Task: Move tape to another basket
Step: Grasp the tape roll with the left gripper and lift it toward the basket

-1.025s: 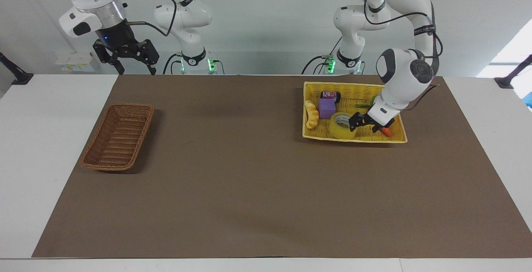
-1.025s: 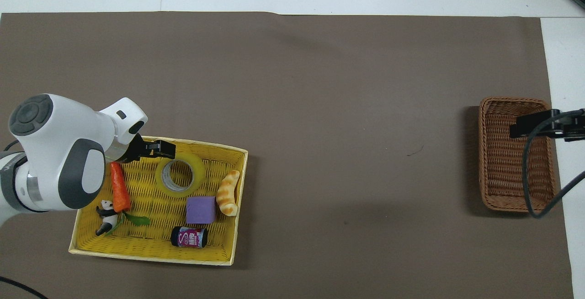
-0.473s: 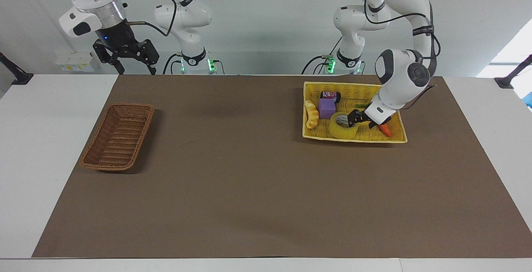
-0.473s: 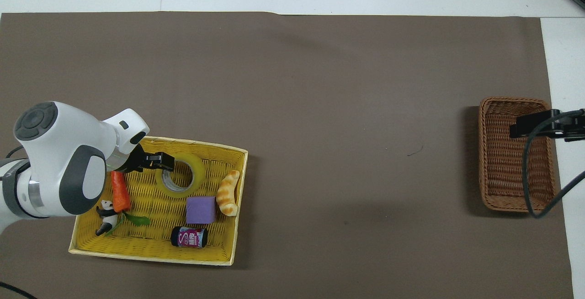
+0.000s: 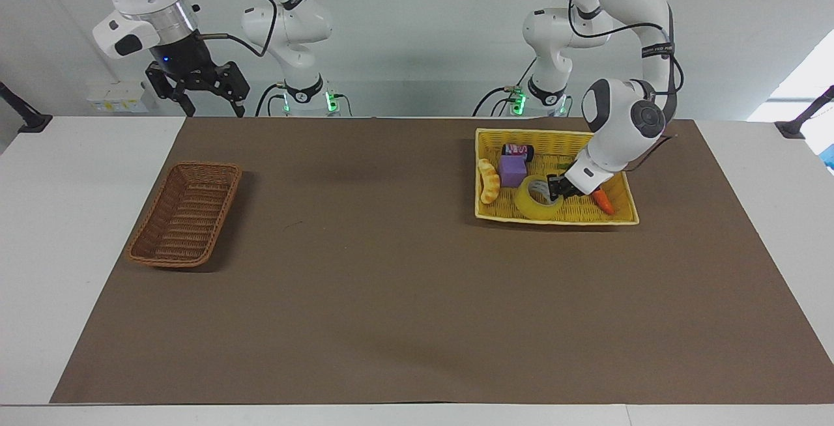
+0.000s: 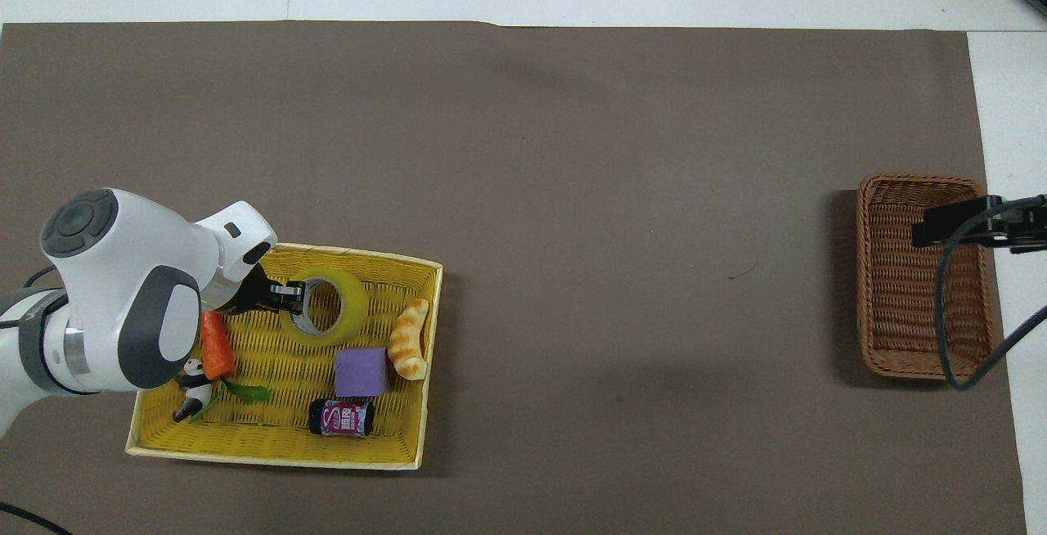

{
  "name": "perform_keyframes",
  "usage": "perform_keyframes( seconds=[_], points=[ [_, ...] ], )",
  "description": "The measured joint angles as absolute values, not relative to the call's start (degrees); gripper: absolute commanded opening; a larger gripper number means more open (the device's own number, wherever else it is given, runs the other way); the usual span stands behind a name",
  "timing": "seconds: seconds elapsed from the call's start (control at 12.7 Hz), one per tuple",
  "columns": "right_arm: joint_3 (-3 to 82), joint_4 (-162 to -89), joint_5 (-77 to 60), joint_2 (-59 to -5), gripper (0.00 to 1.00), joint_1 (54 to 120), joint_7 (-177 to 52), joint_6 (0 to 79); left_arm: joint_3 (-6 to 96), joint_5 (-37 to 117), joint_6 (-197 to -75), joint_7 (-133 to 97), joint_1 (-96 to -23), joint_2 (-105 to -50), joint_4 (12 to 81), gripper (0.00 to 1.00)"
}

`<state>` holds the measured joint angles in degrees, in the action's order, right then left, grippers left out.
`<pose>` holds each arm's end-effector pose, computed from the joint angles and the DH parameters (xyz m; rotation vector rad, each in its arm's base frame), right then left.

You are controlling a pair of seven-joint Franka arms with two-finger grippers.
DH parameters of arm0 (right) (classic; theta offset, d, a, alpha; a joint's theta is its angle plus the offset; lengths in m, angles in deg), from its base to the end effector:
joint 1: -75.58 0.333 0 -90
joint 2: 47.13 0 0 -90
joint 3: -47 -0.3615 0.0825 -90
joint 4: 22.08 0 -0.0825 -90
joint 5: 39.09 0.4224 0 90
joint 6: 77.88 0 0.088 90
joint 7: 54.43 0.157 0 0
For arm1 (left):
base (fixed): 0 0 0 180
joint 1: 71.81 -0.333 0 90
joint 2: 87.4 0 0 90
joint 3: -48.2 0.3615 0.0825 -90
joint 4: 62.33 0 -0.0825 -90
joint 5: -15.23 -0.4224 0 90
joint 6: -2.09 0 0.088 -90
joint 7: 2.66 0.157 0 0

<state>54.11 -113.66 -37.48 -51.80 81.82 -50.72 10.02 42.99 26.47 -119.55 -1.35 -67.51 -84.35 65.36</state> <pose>0.5610 -0.0070 0.6495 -3.1006 0.1215 -0.0244 0.5284 -0.1059 0.3090 2.9775 -0.1082 -0.2537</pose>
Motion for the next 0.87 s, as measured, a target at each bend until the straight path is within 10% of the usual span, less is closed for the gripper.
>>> perform_keyframes(
  seconds=[0.87],
  points=[
    [54.12,-113.66,-37.48,-51.80,1.00,81.82,-50.72,10.02,42.76,26.55,-103.28,-12.88,-67.33,-86.00,46.81,0.00]
  ],
)
